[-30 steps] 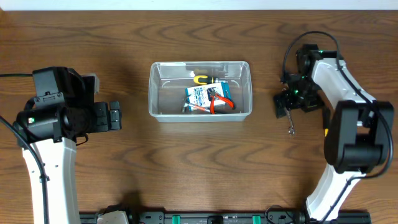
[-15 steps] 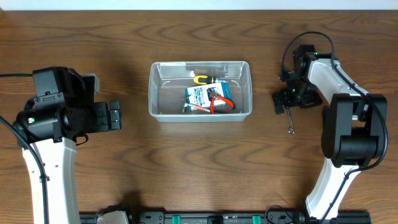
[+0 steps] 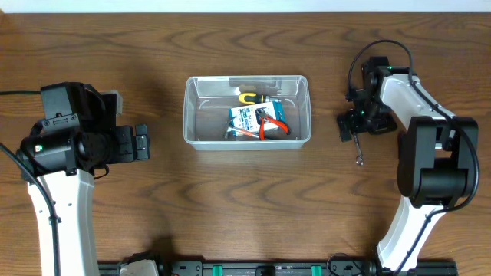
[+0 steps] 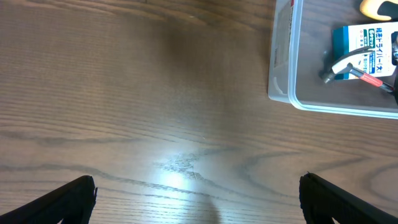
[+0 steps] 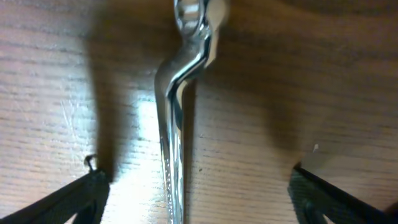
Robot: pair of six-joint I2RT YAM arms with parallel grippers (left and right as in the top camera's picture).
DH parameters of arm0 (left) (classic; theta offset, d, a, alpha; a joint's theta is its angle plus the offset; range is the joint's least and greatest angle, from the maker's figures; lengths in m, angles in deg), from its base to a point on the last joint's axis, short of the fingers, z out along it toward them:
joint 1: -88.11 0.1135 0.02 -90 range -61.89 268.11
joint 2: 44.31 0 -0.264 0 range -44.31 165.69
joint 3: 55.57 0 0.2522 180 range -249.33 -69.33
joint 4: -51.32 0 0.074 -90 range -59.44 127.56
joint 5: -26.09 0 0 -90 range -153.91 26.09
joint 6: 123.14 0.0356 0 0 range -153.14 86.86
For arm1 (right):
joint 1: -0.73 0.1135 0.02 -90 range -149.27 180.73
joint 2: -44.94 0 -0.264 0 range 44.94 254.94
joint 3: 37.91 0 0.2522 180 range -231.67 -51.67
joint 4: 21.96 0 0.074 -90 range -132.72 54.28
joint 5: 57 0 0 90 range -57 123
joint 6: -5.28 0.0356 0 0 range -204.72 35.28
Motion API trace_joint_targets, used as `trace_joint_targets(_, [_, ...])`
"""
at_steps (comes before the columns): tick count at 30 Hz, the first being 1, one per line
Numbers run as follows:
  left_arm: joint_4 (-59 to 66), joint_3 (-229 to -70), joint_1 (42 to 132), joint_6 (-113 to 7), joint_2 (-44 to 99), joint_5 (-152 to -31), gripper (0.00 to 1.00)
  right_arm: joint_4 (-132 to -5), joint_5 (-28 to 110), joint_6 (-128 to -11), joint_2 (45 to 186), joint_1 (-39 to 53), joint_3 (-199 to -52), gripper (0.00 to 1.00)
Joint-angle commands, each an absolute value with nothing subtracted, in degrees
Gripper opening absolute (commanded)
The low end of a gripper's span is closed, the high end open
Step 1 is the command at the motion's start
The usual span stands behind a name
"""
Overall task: Pack container
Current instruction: 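Lower the right gripper onto the silver wrench and grasp it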
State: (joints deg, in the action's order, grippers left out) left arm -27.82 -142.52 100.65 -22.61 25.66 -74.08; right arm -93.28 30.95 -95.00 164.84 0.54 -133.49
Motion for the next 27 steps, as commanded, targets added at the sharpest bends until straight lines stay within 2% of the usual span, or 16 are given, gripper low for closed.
trace_joint_targets(1, [-27.9,-142.1,100.5,-22.7,25.6,-74.4,0.98,-92.8,28.5,-94.2,166.8,0.8,-130.2,0.85])
trace_joint_targets(5, [-27.9,-142.1,100.5,-22.7,25.6,-74.4,0.98,-92.6,28.7,-93.8,166.8,0.8,-130.2,0.68])
trace_joint_targets(15, [-27.9,-142.1,100.5,-22.7,25.6,-74.4,0.98,-92.3,28.9,-93.3,166.8,0.8,-130.2,0.49])
trace_joint_targets(19, [-27.9,-142.1,100.5,-22.7,25.6,-74.4,0.98,-92.2,28.9,-93.3,166.8,0.8,-130.2,0.31])
trace_joint_targets(27, [-27.9,-142.1,100.5,-22.7,25.6,-74.4,0.98,-92.2,28.9,-93.3,166.8,0.8,-130.2,0.21])
